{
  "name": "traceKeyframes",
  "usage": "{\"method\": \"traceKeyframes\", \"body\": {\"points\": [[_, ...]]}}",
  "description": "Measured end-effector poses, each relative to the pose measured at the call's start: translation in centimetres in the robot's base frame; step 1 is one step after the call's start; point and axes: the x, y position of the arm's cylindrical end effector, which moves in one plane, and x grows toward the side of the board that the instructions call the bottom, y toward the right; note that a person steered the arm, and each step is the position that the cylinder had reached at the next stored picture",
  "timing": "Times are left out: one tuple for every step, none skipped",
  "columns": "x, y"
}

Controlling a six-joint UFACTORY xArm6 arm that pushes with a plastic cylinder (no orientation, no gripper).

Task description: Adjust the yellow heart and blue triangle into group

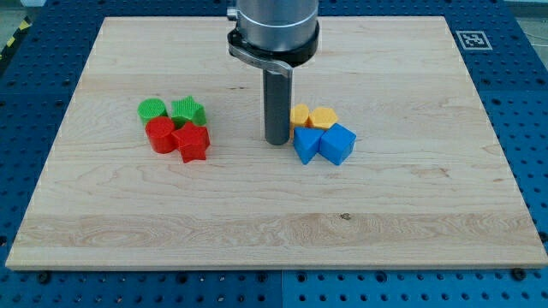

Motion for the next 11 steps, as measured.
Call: {"method": "traceKeyframes", "body": {"points": [[0.4,0.3],[1.6,0.3],[4.3,0.3],[6.3,2.0],[6.5,2.9],[6.2,3.0],[5.6,3.0],[4.9,3.0],[4.4,3.0],[4.4,3.1],[4.5,4.4]]}}
